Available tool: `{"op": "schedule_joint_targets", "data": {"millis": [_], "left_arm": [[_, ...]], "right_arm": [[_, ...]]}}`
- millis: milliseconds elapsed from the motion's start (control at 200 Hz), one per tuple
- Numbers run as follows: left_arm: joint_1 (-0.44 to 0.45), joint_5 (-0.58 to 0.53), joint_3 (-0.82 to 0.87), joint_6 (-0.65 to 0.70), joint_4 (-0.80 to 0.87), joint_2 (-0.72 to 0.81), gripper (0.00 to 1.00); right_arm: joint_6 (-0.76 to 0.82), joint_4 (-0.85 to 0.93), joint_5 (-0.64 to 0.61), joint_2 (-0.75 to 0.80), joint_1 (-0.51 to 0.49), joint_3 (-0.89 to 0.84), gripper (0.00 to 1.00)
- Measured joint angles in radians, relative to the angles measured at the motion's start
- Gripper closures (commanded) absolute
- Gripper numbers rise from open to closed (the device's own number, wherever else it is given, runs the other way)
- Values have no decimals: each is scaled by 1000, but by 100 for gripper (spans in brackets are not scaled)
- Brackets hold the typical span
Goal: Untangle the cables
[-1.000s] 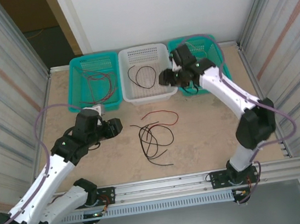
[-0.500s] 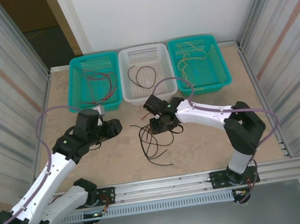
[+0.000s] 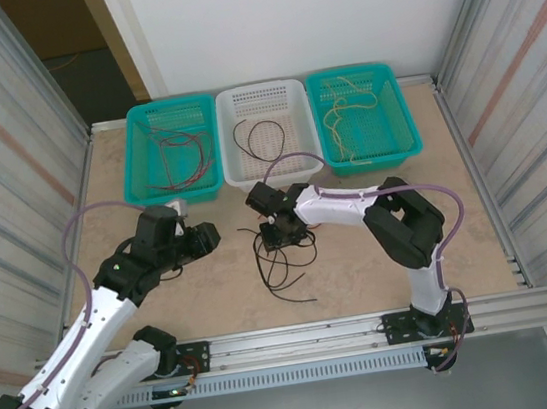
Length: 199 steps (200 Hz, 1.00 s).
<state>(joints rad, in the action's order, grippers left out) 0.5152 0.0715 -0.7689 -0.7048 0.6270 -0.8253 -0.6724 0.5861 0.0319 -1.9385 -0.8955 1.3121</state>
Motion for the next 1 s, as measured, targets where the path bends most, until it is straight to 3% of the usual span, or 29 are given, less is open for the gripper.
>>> {"op": "schedule_joint_targets", "data": {"millis": [230,391,726,827,997], "left_arm": [[-6,8,1,2,-3,0,50],[-6,30,1,19,-31,-1,44],[-6,230,-31,92,-251,-42,32],[-6,283,-66,127,-295,-50,32],[-6,356,-143,198,-319,-51,41]], "right_arm": [[6,-7,6,-11,-1,8,100],[56,-2,-15,57,-13,2,100],[275,51,-104,469,-89,24,100],[327,70,-122,518,-94,55,100],[385,104,-141,555,-93,122,100]]}}
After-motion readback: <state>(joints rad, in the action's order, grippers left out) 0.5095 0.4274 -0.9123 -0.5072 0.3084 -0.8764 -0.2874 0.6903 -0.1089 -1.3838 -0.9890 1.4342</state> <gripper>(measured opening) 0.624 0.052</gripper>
